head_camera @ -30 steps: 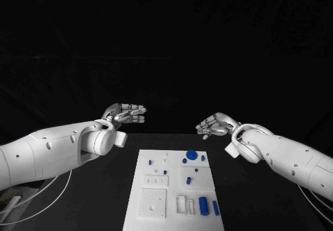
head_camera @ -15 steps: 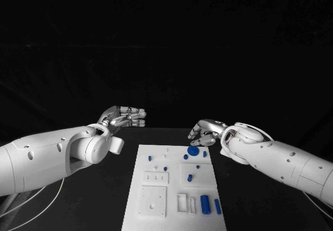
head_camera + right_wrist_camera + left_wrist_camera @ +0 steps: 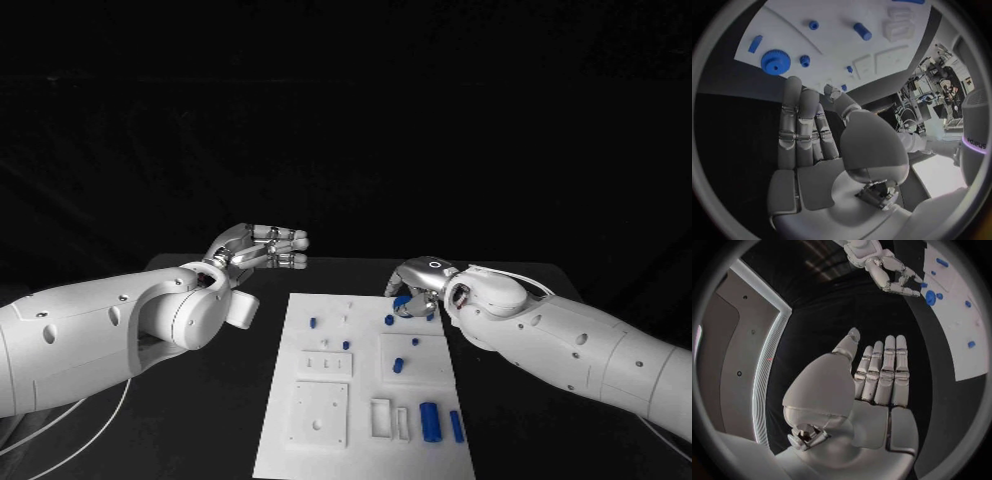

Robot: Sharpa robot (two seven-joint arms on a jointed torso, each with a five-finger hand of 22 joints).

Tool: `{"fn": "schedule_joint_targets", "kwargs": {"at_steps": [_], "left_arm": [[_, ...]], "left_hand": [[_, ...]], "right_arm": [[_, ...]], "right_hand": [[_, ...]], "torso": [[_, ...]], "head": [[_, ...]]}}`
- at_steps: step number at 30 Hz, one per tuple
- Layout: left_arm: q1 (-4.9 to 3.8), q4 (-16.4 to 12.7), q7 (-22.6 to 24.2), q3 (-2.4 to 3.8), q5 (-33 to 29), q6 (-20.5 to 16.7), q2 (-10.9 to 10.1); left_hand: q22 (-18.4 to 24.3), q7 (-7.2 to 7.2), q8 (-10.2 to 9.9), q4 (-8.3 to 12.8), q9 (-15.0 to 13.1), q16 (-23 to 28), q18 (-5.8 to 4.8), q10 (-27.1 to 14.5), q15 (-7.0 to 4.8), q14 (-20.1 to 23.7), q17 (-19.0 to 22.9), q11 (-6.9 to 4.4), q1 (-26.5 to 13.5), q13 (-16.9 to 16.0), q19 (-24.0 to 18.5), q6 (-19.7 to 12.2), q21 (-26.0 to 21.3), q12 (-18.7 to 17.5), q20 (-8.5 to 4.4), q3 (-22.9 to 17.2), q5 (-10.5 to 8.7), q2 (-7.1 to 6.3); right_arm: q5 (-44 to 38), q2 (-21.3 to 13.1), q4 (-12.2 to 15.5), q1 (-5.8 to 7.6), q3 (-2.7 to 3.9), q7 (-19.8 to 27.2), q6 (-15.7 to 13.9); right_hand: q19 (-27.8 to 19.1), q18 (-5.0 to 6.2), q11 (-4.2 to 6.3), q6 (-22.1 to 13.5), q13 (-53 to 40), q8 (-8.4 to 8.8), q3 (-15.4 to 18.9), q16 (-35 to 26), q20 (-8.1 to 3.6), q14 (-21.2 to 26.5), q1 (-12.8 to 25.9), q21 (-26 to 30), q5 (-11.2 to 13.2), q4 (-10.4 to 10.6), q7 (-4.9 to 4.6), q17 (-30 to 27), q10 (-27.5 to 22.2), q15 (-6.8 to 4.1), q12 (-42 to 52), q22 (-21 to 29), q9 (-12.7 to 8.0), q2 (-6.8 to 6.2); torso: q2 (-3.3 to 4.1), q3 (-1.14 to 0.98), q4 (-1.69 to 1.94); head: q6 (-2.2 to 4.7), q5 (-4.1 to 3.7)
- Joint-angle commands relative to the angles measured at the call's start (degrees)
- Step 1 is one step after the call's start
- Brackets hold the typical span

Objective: Assemble the parts on the task board

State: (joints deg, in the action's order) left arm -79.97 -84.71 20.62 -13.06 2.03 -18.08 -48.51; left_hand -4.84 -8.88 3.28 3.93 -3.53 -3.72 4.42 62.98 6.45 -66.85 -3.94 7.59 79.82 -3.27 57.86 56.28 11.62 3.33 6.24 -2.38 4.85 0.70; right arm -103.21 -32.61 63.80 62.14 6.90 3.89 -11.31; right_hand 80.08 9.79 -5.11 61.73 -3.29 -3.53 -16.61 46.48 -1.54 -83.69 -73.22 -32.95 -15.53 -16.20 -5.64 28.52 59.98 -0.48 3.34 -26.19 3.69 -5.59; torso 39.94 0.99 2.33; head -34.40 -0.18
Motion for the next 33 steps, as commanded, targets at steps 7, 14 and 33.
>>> {"fn": "schedule_joint_targets", "kwargs": {"at_steps": [7, 14, 33], "left_arm": [[-0.34, -1.09, 0.9, 0.4, 0.92, 1.32, -0.39], [-0.38, -1.09, 0.84, 0.49, 0.95, 1.43, -0.36], [-0.85, -1.49, 0.82, 0.67, 0.96, 1.46, -0.23]], "left_hand": [[0.1, -0.01, 0.29, 0.55, -0.09, -0.25, -0.45, 0.03, 0.27, -0.08, -0.04, 0.21, -0.71, -0.04, -0.25, -0.03, 0.47, 0.12, -0.33, 0.21, 0.17, 0.15], [0.15, -0.03, 0.28, 0.64, -0.08, -0.26, -0.44, -0.06, 0.31, -0.01, -0.04, 0.25, -0.85, -0.04, -0.34, -0.22, 0.51, 0.13, -0.28, 0.28, 0.17, 0.15], [0.22, -0.05, 0.26, 0.79, -0.06, -0.28, -0.4, -0.09, 0.32, 0.01, -0.05, 0.25, -0.92, -0.05, -0.38, -0.45, 0.6, 0.13, -0.26, 0.36, 0.17, 0.17]], "right_arm": [[-6.85, 0.81, -0.73, -0.71, -0.77, -3.66, -2.72], [-7.98, 1.11, -1.06, -0.93, -0.89, -4.86, -3.7], [-8.53, 2.16, -2.34, -0.97, -0.95, -5.16, -2.49]], "right_hand": [[1.37, -0.83, -0.21, -2.46, -0.05, 0.01, 0.9, 0.33, 0.12, 0.09, -1.85, 1.72, 2.03, 0.34, 0.2, -0.61, -1.55, 0.18, -0.04, -1.07, -0.16, -0.91], [1.97, -0.8, -0.07, -2.51, -0.05, 0.01, -0.57, 0.53, 0.07, 0.09, -2.3, 2.85, 3.17, 1.0, 0.19, -0.74, -1.51, 0.08, -0.03, -2.01, -0.16, -1.84], [2.35, -1.02, 0.43, -1.41, -0.03, 0.03, -4.31, 1.31, -0.29, 0.11, -1.1, 3.96, 5.17, 0.03, 0.22, -0.44, 0.77, -0.26, -0.07, -5.2, -0.16, -1.15]], "torso": [[1.06, -0.18, 0.38], [1.29, -0.18, 0.33], [2.28, 0.05, 0.69]], "head": [[-2.65, -0.53], [-4.62, -0.77], [-3.53, -0.64]]}}
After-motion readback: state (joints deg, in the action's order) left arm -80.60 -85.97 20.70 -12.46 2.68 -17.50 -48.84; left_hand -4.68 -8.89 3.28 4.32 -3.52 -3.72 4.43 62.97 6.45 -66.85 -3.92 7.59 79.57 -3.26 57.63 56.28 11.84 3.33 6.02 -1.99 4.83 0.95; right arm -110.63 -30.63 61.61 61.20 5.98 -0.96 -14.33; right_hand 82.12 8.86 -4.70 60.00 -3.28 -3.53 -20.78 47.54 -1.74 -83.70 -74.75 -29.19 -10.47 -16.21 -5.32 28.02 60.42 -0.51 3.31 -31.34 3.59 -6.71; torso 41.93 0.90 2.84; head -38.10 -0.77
